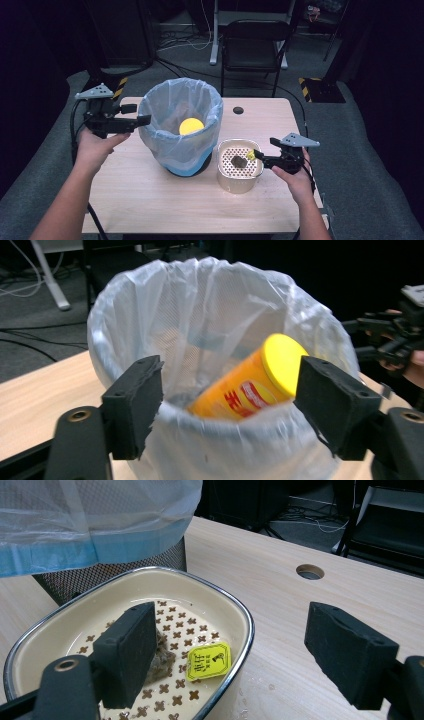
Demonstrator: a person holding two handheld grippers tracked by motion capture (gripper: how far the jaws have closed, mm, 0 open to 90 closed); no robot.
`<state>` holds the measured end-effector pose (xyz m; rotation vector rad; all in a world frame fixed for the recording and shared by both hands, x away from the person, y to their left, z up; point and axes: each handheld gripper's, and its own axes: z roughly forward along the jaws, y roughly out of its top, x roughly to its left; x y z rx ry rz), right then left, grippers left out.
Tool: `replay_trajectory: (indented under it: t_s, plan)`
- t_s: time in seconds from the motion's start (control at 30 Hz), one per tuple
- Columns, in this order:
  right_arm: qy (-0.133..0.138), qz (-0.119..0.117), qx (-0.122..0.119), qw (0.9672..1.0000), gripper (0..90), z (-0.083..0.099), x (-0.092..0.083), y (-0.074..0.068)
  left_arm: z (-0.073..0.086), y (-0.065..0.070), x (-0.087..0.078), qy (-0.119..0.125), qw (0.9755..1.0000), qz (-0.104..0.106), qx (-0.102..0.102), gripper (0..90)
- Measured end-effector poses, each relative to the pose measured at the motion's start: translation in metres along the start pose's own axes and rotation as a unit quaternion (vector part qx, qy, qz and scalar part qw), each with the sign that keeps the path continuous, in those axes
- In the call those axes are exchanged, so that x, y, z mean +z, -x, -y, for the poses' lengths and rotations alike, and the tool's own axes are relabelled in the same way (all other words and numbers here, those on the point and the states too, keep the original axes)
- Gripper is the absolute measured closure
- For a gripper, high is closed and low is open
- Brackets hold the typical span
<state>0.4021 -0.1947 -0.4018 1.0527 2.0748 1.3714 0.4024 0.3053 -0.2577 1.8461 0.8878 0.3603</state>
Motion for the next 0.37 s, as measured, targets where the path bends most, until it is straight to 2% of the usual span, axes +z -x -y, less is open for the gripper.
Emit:
replay_trajectory:
  t_s: [0.13, 0.27, 0.37]
  plan:
    - [0.0, -0.002, -0.002, 1.0, 20.5, 0.0, -0.001, -0.001, 0.015, -0.002, -0.015, 0.0, 0.9999, 0.011, -0.006, 29.9]
    - [0.003, 0.0, -0.001, 1.0, 20.6, -0.001, -0.002, 0.0, 0.031, -0.004, -0.029, 0.005, 0.9999, 0.013, -0.005, 30.9]
    - [0.003, 0.003, 0.0, 1.0, 20.5, -0.001, -0.003, 0.0, 0.046, -0.006, -0.037, 0.002, 1.0, 0.005, 0.001, 28.2]
